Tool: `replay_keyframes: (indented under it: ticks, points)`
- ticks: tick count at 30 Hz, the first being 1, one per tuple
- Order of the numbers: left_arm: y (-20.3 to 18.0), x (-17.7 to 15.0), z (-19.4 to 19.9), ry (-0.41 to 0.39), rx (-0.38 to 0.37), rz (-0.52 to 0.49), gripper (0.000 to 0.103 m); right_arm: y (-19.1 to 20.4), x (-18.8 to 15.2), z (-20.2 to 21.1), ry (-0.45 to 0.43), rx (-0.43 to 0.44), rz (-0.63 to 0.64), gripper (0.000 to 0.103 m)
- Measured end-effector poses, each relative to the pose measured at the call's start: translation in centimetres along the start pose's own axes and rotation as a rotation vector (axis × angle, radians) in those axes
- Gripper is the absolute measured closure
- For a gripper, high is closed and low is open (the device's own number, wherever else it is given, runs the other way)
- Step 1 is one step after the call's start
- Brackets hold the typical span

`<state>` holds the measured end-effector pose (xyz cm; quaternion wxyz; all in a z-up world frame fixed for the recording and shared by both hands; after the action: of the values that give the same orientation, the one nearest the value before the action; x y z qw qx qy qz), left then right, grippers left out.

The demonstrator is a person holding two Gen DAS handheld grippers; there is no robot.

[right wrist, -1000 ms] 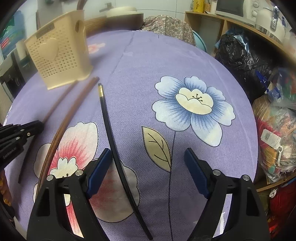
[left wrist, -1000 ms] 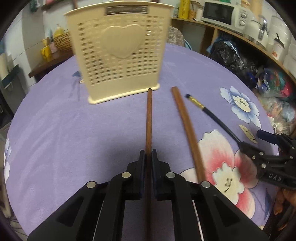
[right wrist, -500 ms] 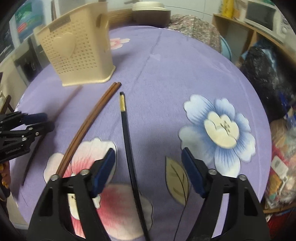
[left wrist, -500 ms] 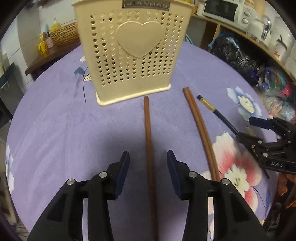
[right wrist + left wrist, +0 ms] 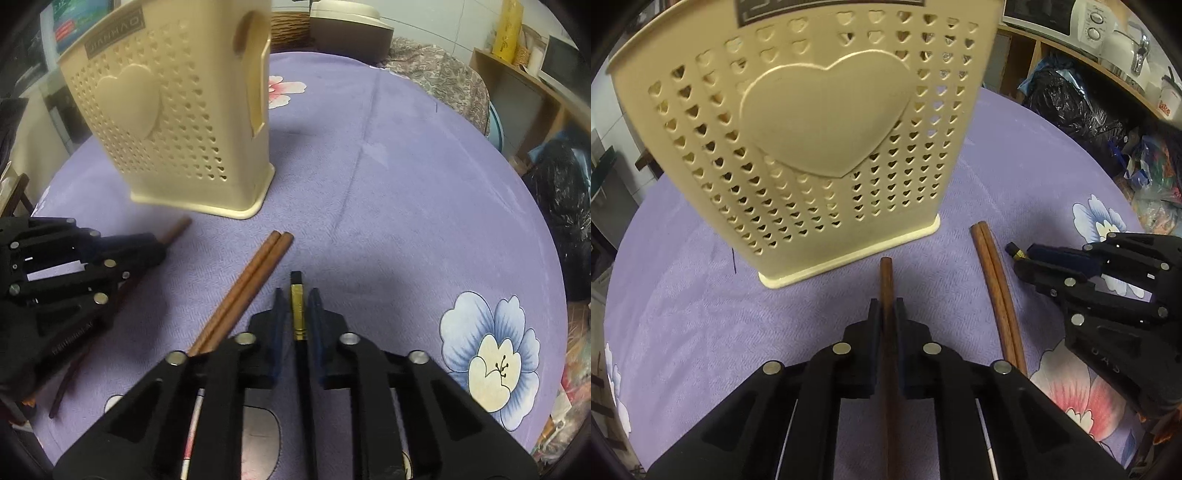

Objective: Organize utensils
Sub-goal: 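Grasp a brown chopstick with the left tool while the right tool grasps the black chopstick, then carry both chopsticks upright over the beige holder with both tools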

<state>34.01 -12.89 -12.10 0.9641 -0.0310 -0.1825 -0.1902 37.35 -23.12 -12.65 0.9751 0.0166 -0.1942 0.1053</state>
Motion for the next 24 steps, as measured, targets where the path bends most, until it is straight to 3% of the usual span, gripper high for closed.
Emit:
replay_keyframes:
  ticks: [3,7,14,19,24]
  points:
    - [0.2,-0.1,0.2,-0.006,-0.029,0.013,0.095,0.2,-0.4,0.2,-0.002,-0.003,0.002,0.095]
    - [1.1,-0.4,2.9,-0.068,-0.066,0.025,0.095,-0.9,-0.9,1.9,-0.050,0.068,-0.059,0.095]
    - [3.8,-2.8,14.5,-0.311,-0.170,0.041,0.095,-2.4,-3.6,13.4,-0.285,0.182,-0.100,0.095]
    - [5.4,-4.8,21.6,-0.472,-0.171,0.049,0.095,-3.1,-5.7,20.8,-0.425,0.197,-0.091,0.095]
    - [4.7,-4.5,22.2,-0.501,-0.140,0.029,0.095,-2.3,-6.3,21.9,-0.430,0.176,-0.070,0.095]
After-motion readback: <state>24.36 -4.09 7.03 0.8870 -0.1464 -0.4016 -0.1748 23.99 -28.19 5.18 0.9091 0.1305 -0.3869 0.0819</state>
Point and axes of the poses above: each gripper's, at about its wrist camera, not at the fingertips, and z roughly against the way its jaws point, y to its left, x to its top, the point moved 6 cm from there along -z, roughly the way its jaws point, and after that the axes turned 12 degrees about y, right-handed, at the moved point
